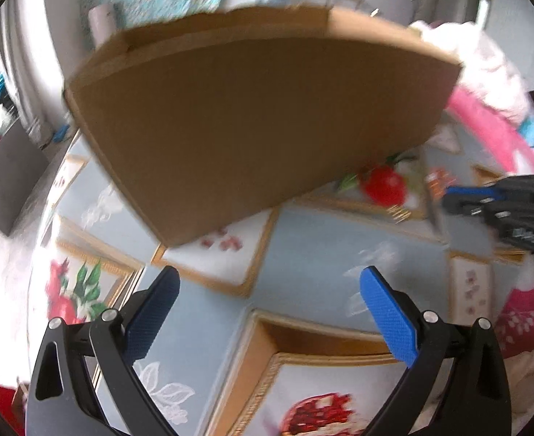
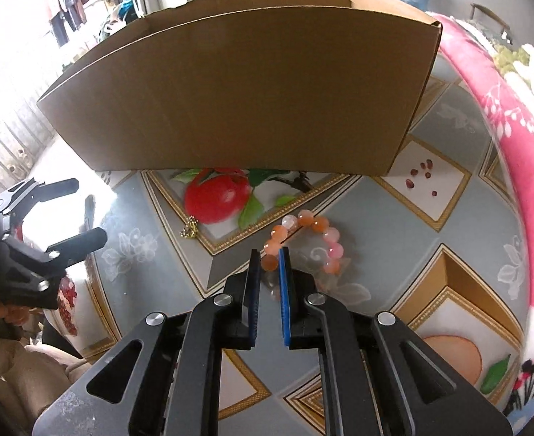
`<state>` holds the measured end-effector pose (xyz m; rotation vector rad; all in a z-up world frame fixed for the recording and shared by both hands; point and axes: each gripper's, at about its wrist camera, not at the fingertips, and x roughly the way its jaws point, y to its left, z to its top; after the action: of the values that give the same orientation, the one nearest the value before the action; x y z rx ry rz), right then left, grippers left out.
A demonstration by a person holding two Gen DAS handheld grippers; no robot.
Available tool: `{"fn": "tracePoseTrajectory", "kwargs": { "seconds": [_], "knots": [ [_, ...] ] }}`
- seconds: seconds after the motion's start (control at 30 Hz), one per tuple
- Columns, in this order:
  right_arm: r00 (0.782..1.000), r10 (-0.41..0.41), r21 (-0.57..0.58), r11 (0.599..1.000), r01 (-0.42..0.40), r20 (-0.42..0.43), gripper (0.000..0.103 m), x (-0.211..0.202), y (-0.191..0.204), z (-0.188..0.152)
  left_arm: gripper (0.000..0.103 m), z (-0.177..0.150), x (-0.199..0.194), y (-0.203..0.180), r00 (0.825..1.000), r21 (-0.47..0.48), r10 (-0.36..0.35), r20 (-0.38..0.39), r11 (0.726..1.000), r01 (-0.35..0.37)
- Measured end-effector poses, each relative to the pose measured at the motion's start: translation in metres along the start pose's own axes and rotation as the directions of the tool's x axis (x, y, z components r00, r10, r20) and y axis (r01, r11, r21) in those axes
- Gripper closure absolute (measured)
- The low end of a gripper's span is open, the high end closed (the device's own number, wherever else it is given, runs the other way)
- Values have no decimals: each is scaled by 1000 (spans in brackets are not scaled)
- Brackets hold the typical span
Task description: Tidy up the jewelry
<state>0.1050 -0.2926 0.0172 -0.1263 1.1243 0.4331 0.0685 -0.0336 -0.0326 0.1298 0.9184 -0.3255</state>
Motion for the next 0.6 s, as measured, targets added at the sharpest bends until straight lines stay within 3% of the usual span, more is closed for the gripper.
{"fn": "tracePoseTrajectory", "kwargs": {
  "seconds": [0.17,0.37,0.6],
  "knots": [
    [1000,-6,48,999,5,14,96,-5,-15,1,18,9,-14,-24,988,109,-120,93,988,109],
    [999,29,97,995,-31,22,96,-17,-35,-2,46,18,-3,-52,971,204,-225,84,957,205],
    [999,43,102,994,-45,29,96,-15,-43,0,78,23,15,-61,960,205,-280,31,941,268]
  ]
}}
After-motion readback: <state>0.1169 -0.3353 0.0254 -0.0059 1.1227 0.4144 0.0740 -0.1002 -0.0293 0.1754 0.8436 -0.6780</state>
